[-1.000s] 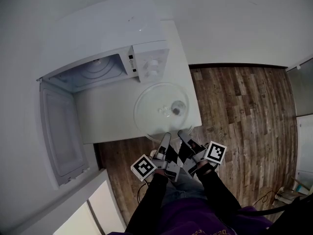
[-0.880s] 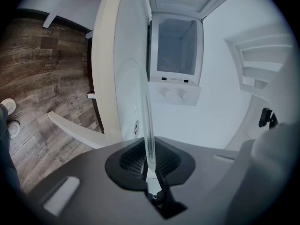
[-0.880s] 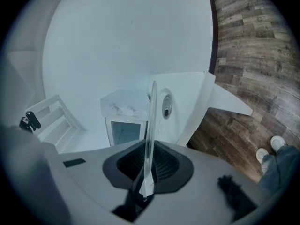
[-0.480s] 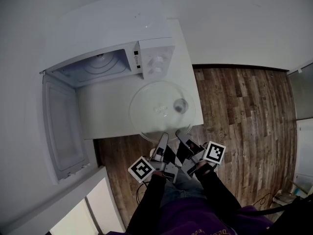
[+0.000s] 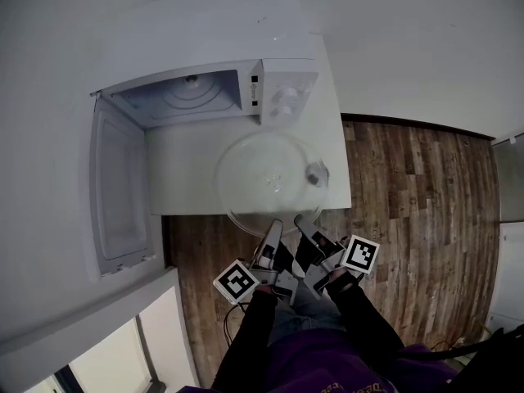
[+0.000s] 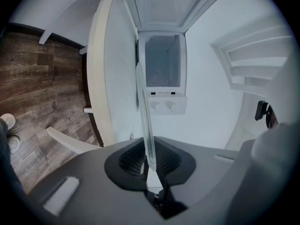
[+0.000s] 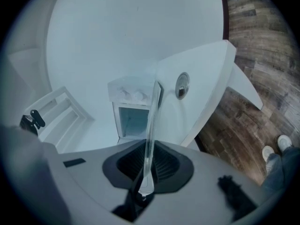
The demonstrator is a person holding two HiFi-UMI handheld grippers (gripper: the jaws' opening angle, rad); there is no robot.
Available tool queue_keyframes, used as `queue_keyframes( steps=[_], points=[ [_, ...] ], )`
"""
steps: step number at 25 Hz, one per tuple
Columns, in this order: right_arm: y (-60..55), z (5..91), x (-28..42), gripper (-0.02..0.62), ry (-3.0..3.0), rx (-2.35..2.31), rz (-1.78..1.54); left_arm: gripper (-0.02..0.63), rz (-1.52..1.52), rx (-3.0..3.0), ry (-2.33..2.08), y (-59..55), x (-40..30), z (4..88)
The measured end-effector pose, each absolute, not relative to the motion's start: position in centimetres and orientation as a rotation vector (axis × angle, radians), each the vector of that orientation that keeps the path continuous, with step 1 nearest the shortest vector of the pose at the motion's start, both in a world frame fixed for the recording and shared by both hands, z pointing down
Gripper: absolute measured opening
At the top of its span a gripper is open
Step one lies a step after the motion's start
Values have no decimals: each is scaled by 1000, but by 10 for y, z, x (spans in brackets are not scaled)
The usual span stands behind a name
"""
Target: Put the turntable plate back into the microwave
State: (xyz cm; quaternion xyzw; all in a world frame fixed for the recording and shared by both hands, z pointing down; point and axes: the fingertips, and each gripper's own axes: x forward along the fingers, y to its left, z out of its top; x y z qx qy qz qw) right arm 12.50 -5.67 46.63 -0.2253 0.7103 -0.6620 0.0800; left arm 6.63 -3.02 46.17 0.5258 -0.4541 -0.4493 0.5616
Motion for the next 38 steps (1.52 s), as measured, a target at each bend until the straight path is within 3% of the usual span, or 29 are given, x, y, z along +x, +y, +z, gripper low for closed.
queue_keyframes(
  steps=[38],
  points=[
    [-60,406,30,52,2336,-187,-1949,51,-1243,1290,-1361,-18,-18,398]
  ],
)
